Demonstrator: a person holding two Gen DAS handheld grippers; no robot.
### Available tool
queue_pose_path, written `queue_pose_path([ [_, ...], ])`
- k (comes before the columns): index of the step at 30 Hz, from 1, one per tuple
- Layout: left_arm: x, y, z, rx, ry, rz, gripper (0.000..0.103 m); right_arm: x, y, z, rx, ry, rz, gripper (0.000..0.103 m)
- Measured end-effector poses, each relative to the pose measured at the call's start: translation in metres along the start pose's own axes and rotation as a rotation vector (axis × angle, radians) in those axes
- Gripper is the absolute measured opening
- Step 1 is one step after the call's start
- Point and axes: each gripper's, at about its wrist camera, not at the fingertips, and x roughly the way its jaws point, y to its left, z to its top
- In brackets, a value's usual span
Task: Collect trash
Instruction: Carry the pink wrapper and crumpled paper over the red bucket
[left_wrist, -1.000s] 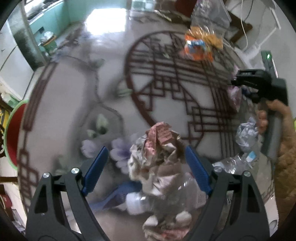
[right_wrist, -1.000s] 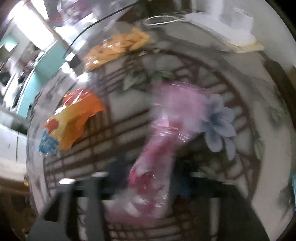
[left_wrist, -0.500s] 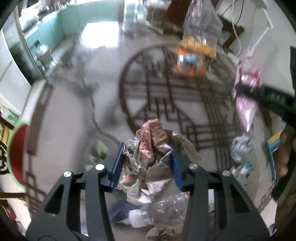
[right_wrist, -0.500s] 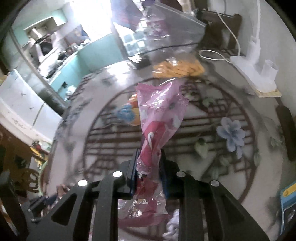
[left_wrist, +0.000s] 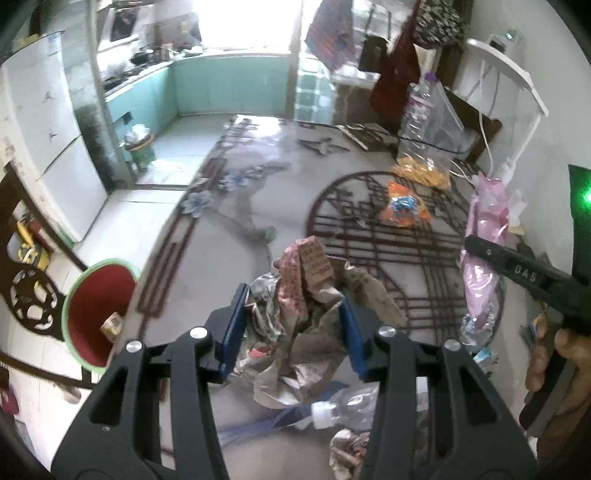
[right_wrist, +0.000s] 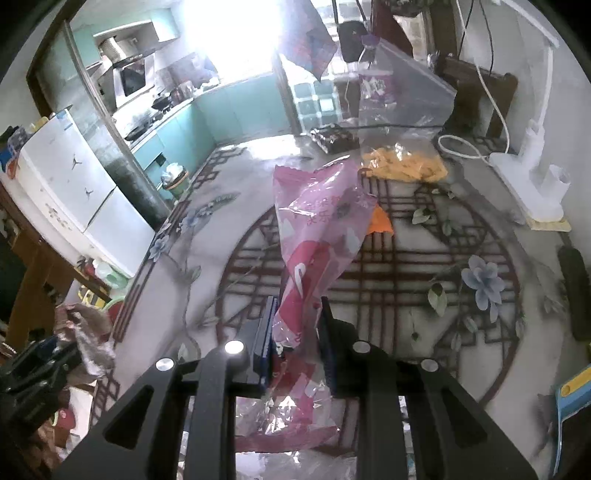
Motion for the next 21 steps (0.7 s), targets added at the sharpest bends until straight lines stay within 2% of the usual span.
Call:
queue_pose_path([
  [5, -0.021, 0.023, -0.011, -0.058, -0.025, 0.044, 0.046, -0.002, 0.014, -0.003, -0.030, 0.012, 0.019, 0.022],
  [10, -0.037, 0.042, -0.018, -0.111, -0.049, 0.089, 0.046, -0.011, 0.033, -0.007, -0.101, -0.013, 0.020, 0.022],
  [17, -0.052, 0.055, -0.020, -0.125, -0.081, 0.123, 0.046, -0.010, 0.045, -0.015, -0.140, -0.007, 0.009, 0.022],
  [21, -0.051, 0.061, -0.022, -0.123, -0.074, 0.134, 0.046, -0.012, 0.042, -0.015, -0.137, -0.019, -0.001, 0.022],
])
